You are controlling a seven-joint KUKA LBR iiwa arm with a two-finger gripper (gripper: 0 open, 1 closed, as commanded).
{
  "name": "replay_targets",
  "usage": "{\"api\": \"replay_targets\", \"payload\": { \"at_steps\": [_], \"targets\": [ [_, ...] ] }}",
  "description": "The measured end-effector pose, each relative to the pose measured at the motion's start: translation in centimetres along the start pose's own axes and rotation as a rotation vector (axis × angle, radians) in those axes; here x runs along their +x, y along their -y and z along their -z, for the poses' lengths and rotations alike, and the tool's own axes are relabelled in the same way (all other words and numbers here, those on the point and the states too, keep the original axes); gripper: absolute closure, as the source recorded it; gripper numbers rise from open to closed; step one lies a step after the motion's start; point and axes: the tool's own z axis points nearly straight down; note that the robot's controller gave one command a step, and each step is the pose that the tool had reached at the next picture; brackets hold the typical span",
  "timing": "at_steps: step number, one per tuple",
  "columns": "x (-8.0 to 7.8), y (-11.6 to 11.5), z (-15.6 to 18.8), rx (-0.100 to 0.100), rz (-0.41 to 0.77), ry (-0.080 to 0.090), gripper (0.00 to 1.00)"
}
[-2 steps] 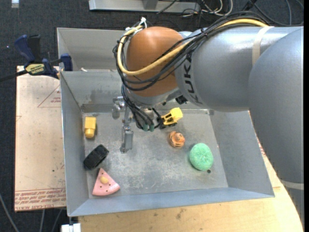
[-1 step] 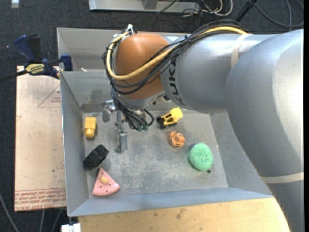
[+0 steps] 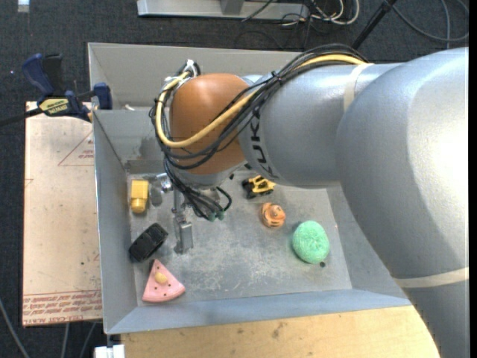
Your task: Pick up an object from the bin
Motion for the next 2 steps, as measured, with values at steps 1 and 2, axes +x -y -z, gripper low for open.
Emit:
{"api": "replay_targets", "payload": {
  "at_steps": [1, 2],
  "targets": [
    [1.3, -2.1, -3.7, 0.0, 0.324, 0.004, 0.0],
    [3.1, -3.9, -5.1, -0.002, 0.394, 0.007, 1.0]
  ]
}}
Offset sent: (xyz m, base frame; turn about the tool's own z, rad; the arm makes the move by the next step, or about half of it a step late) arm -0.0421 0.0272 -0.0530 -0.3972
